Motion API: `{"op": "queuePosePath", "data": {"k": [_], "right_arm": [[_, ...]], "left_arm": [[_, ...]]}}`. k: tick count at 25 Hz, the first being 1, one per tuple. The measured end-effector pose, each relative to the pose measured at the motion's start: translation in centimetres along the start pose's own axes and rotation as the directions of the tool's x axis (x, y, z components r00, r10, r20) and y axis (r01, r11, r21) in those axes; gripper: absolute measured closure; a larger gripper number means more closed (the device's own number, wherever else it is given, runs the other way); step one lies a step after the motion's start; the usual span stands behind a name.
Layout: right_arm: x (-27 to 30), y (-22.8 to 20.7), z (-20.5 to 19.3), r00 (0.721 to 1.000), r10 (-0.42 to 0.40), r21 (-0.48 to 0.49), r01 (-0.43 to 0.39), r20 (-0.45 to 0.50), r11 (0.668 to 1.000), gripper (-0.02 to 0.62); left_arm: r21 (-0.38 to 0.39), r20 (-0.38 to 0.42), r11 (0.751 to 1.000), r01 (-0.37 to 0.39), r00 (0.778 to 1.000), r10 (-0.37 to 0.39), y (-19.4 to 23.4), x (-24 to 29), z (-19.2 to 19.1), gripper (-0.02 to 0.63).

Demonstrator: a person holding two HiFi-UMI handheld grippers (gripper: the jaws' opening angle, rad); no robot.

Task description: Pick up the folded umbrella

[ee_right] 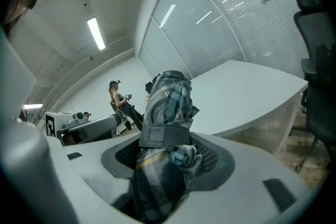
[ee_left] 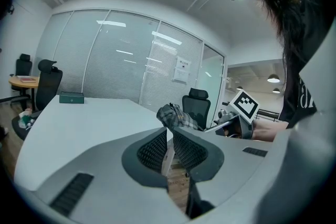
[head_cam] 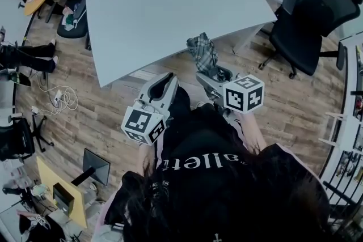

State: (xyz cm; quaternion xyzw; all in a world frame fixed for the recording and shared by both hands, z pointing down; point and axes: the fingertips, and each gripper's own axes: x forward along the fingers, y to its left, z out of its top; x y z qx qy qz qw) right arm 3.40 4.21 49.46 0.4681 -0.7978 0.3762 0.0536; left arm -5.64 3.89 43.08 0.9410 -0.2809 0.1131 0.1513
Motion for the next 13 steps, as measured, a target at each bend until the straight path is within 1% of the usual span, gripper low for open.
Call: {"op": "queuePosePath", "data": {"k": [5,13], "right_arm": [[-0.52,-0.04,-0.56,1.0,-0.004,0.001,0.004,-0.009,1.0,0.351],[-0.66,0.11,-0.33,1.0,0.007,0.002,-0.007,-0.009,1.0,0.351]], "left_arm": [[-0.001,-0.005,1.0,0.003,1.0,-0.003,-0.68,-0.14,-0.33,0.552],[0.001,-0.007,1.0,-0.001,1.0,0.001,-0.84,0.04,-0.06,0.552]]}}
